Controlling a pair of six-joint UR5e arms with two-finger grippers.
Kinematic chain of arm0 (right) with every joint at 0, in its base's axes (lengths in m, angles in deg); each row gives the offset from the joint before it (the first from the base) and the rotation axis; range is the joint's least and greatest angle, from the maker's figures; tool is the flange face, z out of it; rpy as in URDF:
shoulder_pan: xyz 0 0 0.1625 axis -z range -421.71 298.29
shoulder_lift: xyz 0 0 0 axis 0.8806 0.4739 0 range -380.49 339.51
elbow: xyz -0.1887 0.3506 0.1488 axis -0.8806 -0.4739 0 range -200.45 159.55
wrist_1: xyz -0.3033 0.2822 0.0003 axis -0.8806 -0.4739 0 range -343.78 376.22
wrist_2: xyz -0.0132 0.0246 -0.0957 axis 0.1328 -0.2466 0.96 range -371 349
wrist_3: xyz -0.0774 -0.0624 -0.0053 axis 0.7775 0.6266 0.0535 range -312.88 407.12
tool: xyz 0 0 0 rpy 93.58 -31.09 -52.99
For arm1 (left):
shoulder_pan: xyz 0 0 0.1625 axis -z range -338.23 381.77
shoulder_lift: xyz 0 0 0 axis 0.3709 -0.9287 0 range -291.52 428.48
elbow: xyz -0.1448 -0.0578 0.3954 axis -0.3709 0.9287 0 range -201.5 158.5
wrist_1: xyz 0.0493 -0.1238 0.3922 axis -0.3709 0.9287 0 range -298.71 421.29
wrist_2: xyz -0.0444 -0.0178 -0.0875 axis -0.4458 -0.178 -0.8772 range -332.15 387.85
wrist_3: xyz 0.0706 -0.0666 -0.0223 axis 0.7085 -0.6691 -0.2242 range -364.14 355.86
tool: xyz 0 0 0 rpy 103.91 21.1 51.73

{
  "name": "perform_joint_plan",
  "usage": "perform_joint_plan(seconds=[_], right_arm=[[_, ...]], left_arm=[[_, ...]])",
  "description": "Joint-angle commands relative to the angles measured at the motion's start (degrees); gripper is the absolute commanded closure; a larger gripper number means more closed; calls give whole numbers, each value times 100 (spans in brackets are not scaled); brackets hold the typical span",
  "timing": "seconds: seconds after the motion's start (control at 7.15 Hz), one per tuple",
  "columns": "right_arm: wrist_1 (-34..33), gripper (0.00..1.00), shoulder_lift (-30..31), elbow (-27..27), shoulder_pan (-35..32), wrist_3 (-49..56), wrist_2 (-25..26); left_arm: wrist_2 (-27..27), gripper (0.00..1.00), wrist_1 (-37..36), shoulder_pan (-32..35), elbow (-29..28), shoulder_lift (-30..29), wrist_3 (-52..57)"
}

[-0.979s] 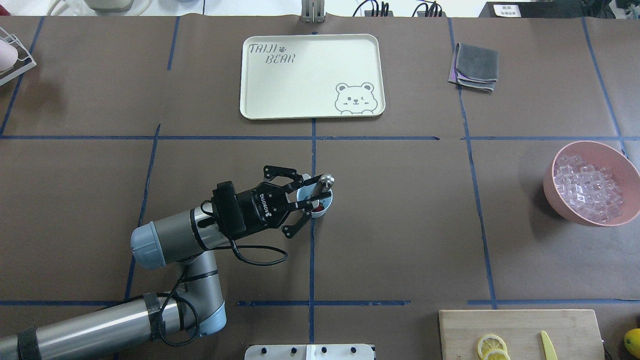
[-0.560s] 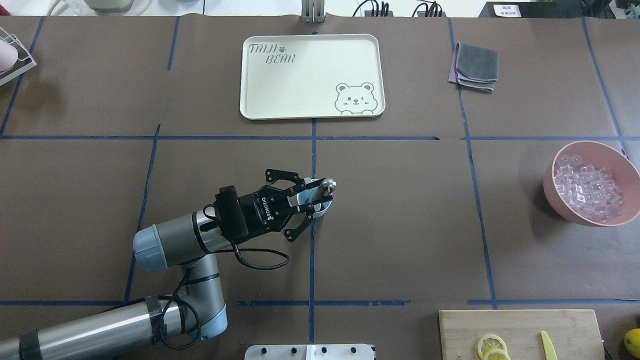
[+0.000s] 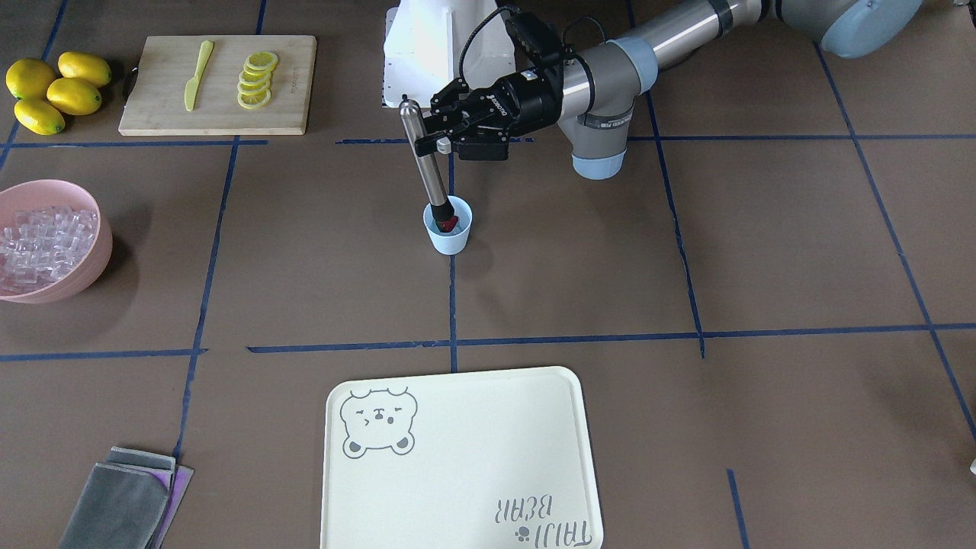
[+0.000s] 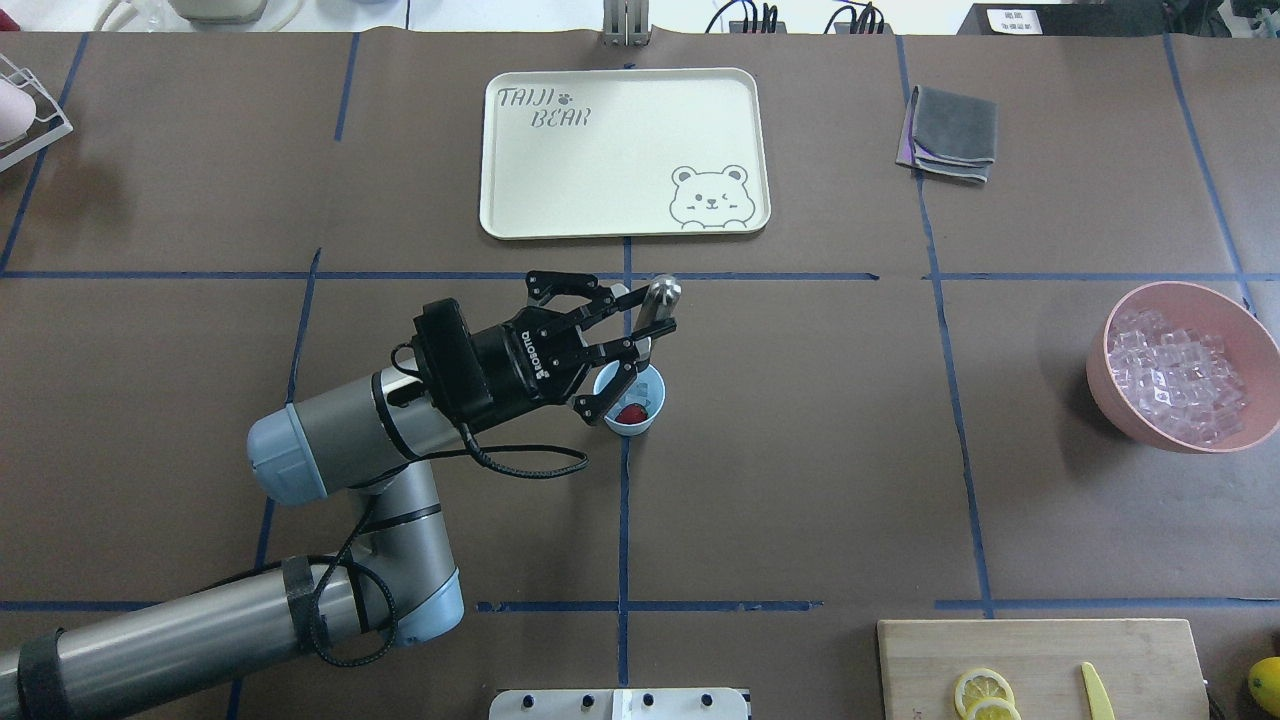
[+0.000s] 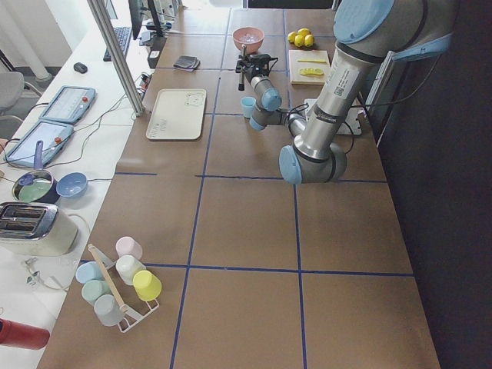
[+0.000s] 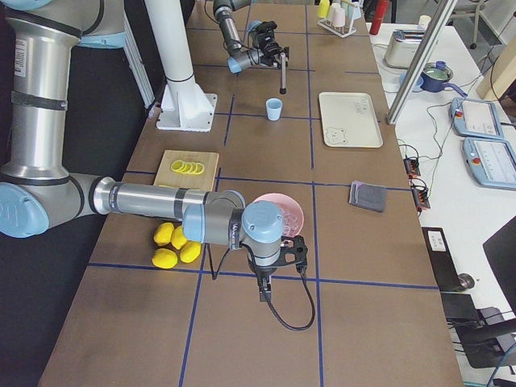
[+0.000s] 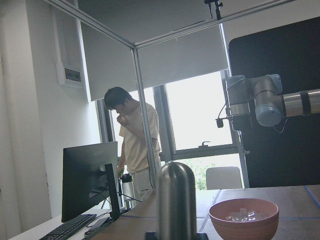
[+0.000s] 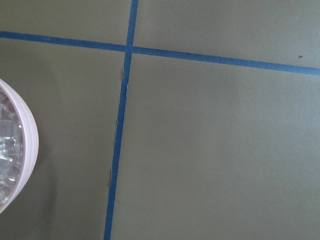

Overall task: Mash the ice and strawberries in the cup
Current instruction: 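Lower the metal rod into the blue cup and press down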

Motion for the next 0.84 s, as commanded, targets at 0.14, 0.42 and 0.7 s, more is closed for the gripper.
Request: perform_joint_plan(seconds=[0.14, 0.42, 0.7], right_arm=[[0, 1, 0, 0, 0, -18, 0], [0, 1, 9, 0, 0, -18, 0], [0, 1, 26, 0, 0, -9, 0]], left_arm=[[-10, 100, -3238, 239, 1439, 3, -36], [-53, 100, -5207, 415, 1968, 12, 43], [-413, 100, -6861, 687, 2277, 21, 664]])
